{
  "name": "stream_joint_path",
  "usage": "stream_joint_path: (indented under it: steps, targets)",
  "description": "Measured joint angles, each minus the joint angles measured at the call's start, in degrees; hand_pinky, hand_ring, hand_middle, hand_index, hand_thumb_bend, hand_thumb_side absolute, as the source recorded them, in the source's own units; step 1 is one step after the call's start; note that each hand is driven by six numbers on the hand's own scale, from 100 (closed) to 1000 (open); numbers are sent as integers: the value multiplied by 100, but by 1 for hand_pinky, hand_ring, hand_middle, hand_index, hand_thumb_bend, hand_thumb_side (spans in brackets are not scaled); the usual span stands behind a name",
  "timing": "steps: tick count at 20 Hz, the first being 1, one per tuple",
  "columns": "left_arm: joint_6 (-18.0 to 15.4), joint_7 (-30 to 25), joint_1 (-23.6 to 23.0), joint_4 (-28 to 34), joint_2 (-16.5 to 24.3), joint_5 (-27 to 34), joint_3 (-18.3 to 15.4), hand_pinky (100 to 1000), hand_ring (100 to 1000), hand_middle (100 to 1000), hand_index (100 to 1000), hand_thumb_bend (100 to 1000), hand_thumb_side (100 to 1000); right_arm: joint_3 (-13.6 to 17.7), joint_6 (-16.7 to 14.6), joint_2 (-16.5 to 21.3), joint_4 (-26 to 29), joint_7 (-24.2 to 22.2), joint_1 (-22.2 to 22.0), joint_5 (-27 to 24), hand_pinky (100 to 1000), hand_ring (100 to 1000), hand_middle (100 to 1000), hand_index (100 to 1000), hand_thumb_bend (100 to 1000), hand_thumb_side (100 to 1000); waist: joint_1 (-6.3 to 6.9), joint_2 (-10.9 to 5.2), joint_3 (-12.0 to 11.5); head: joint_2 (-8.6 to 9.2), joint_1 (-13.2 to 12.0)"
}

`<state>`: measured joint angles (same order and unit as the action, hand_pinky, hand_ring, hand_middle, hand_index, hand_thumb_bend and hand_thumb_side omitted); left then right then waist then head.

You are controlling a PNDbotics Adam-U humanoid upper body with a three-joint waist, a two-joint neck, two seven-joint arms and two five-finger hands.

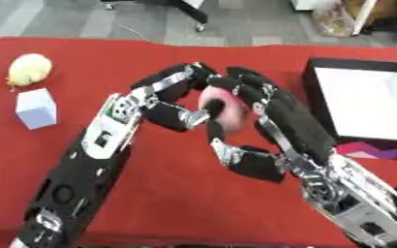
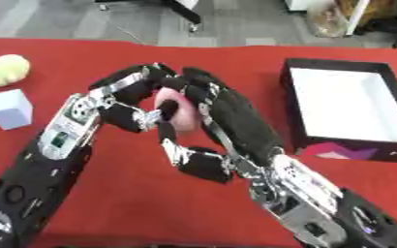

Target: Pick up the objects with one hand, pass them to the other hand, and then place them into the box on the other side of the table.

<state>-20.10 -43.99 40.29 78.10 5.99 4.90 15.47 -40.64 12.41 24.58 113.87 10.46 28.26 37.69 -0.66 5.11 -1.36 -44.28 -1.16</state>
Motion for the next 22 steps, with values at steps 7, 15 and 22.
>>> stream_joint_path:
  steps: [7,15,22]
  targets:
    - [37,-37,-13,151,134,113,0,663,490,415,523,100,325,4,20,-1,31,10,-7,61,637,935,799,900,100,366,6,0,0,0,1]
    - [63,-63,-67,249,304,260,0,664,492,414,522,100,325,4,37,-1,30,-38,-53,188,645,948,839,908,100,363,11,0,-1,0,2]
    - [116,-116,-109,409,397,388,-4,665,494,413,522,100,328,4,42,-1,30,-59,-57,193,641,951,844,909,100,323,12,0,-7,0,14]
